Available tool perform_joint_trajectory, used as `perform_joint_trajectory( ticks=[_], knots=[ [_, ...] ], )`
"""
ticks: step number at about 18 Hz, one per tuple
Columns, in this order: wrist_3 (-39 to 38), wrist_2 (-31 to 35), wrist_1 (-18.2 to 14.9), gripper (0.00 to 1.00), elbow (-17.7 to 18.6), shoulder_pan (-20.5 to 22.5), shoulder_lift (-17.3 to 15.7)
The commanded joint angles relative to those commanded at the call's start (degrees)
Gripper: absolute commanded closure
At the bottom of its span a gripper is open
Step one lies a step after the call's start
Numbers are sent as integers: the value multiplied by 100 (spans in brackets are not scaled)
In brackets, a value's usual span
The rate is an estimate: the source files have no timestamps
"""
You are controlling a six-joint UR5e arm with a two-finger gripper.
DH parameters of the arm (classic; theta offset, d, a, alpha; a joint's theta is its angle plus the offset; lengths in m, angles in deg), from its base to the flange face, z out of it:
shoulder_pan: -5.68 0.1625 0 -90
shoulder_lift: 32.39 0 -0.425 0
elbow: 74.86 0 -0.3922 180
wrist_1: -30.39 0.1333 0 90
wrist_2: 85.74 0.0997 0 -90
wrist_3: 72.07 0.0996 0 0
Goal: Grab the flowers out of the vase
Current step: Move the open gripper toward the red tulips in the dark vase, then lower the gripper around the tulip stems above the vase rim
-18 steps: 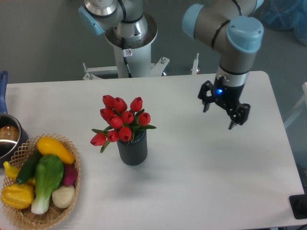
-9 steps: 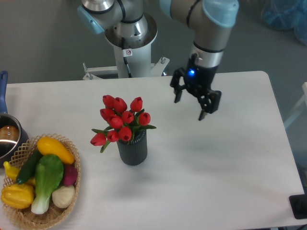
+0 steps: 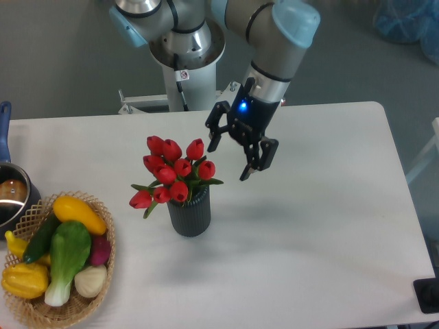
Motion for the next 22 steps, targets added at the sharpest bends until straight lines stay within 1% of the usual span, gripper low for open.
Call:
perform_joint_trajectory(
  ticks=[2,3,7,9,12,18,22],
  knots=[
    [-35,-413,-18,0,0,26,35],
    [-44,-563,-9,0,0,27,148],
    [-44,-722,26,0,0,-17,369],
    [-18,-783,26,0,0,-17,395],
    [-53,-1187,17,0,-9,9,431],
    [-62,-1241,-26,0,17,53,440],
    [-44,-1180,-27,0,175,-9,396]
  ],
)
